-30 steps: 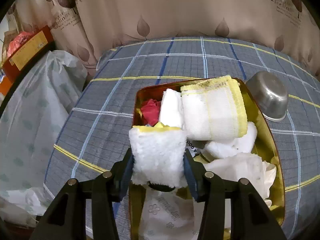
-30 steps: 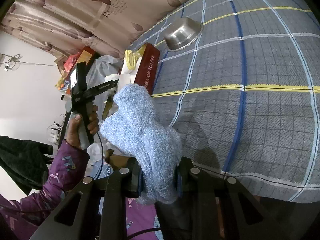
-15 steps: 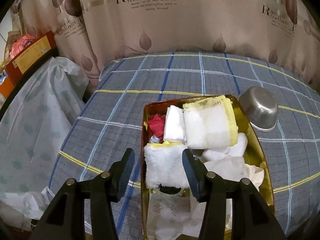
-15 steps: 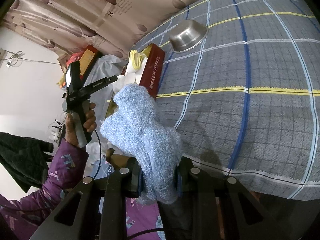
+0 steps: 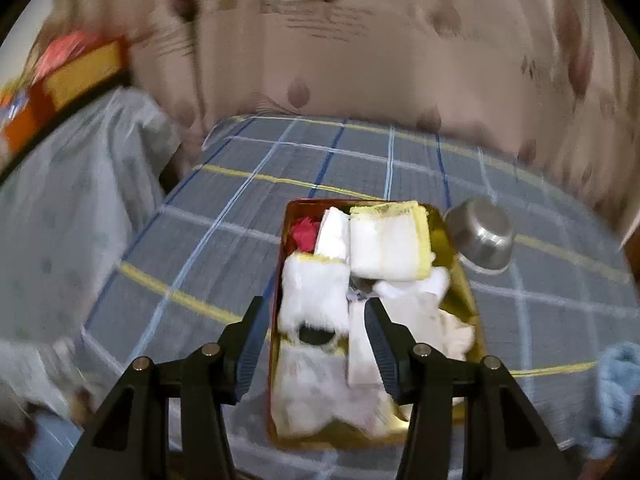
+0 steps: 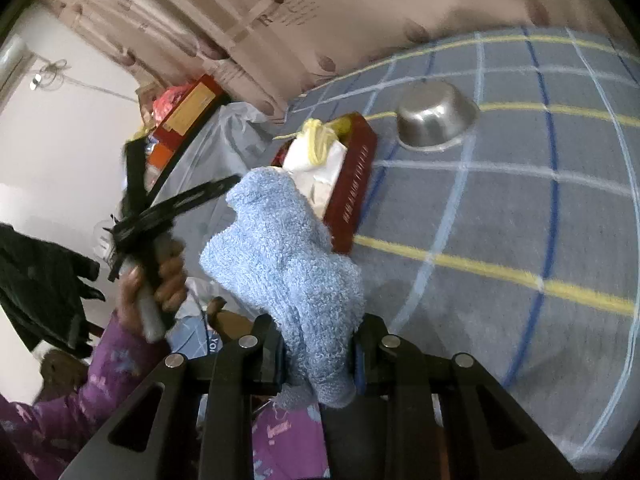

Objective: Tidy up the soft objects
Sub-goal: 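Carry the light blue towel into the tray and open the right tool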

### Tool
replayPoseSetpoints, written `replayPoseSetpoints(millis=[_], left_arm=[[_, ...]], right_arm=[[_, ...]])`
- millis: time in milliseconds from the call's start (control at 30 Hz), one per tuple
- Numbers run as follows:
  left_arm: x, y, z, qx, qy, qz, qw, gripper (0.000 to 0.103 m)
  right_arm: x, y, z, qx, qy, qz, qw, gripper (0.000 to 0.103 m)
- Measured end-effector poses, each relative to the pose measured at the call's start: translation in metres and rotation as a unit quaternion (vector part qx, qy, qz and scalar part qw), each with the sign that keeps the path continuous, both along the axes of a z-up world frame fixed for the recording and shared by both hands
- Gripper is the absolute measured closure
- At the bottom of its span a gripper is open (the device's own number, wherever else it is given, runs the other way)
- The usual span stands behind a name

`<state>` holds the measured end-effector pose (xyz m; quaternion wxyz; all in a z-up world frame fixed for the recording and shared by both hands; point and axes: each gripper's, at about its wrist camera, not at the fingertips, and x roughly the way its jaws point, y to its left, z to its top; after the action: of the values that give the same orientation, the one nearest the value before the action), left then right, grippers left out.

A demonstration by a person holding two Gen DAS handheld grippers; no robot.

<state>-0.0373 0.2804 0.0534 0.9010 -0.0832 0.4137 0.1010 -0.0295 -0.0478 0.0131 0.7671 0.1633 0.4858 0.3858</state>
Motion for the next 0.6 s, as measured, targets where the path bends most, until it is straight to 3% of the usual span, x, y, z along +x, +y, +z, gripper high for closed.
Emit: replayPoseSetpoints(millis=[133, 433, 500, 600], left_arm=[[-0.046, 0.013, 0.004, -0.038, -0.009, 0.065, 0.9971, 0.052], [-0.125, -0.002, -0.015, -0.070, 0.009, 0.141, 0.9875, 0.052], [-0.129, -0.005, -0.016, -0.062, 0.006, 0.150, 0.9868, 0.052], [-0.128, -0.009, -0.014, -0.018, -0.004, 0.154, 0.9879, 0.052]], right_arm=[[0.016, 0.030, 0.005, -0.005, -0.006, 0.025, 1.000, 0.080], [0.044, 0.140, 0.008, -0.042, -0.036, 0.106, 0.993, 0.080], [0.045, 0.163, 0.005, -0.074, -0.058, 0.116, 0.989, 0.080], [0.052, 0.190, -0.008, -0.102, -0.063, 0.129, 0.984, 0.080]])
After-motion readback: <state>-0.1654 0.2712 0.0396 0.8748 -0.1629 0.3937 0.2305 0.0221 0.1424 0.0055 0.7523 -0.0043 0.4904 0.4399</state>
